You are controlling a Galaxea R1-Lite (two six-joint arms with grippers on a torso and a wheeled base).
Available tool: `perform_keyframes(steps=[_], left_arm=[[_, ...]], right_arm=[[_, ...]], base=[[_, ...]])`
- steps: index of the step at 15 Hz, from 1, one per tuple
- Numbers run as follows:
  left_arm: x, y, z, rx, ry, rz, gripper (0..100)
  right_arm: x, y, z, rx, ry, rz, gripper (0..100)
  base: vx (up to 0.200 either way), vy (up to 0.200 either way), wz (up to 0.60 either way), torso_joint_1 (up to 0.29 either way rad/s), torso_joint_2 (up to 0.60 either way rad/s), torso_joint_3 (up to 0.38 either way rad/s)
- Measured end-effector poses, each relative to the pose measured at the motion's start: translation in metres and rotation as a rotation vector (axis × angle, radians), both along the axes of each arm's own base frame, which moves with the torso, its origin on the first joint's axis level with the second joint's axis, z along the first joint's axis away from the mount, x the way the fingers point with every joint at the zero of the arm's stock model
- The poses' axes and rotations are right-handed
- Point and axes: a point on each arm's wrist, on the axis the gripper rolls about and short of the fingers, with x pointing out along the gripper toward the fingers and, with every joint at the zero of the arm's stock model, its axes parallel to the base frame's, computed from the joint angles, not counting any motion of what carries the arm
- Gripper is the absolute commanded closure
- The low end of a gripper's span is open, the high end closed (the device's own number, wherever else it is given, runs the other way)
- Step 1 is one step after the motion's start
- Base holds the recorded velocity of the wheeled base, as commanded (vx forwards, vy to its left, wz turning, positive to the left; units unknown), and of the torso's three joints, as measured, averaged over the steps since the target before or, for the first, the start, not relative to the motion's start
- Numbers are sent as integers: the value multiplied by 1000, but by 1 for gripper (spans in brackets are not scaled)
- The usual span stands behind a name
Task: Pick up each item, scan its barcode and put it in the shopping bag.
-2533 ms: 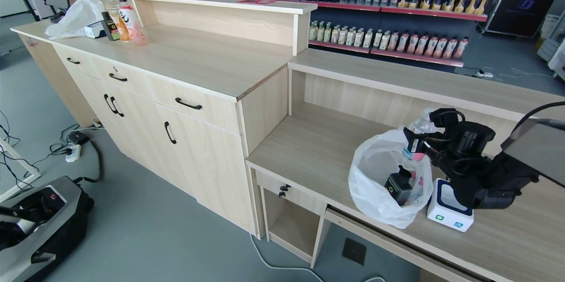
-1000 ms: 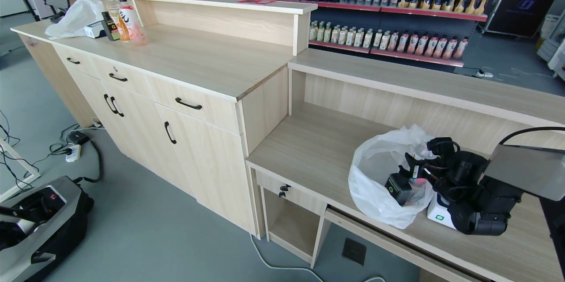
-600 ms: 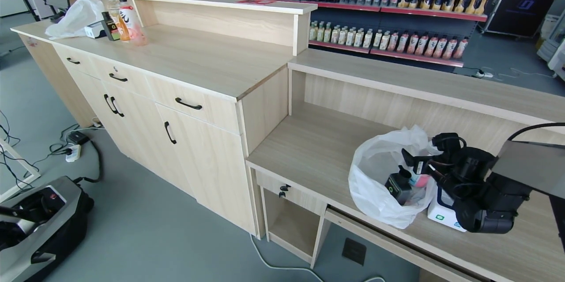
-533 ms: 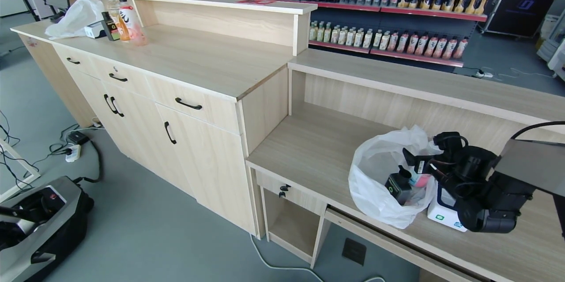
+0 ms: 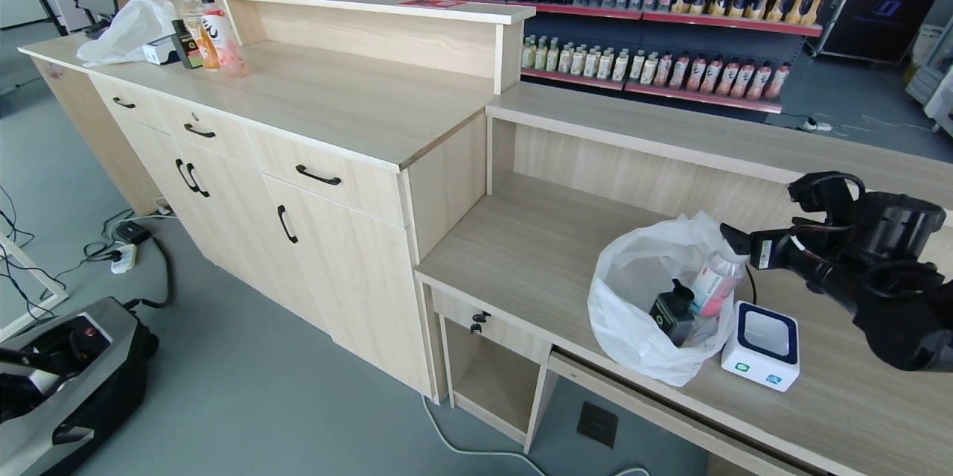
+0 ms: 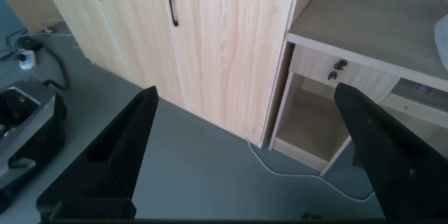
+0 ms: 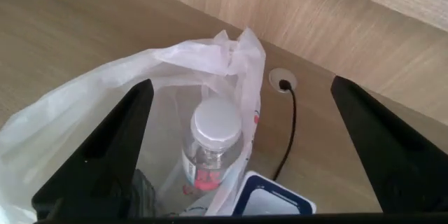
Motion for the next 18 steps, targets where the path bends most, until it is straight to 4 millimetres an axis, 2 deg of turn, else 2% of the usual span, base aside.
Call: perform_keyframes(steps=[2,5,8,15,18], left_arm=[[0,0,0,0,0,-1,0],[0,0,0,0,0,-1,0],[0,0,0,0,0,-2,0],[0,0,0,0,0,-2,0],[0,0,0,0,0,-1,0]], right_arm=[[-44,-9,37,-64,11,-36,0],[-100,-23,73,-174,-18,-113,0],[-127,-25,91,-207,-80,-176,0],[-160,-16,86,-129,-7,-305,0],[-187,-5,69,-12,9,-279,0]], base=[[0,0,0,0,0,0],[0,0,-400,-3,0,2],[0,0,-600,-2,2,2],[0,0,-600,1,4,2],[0,0,0,0,0,0]])
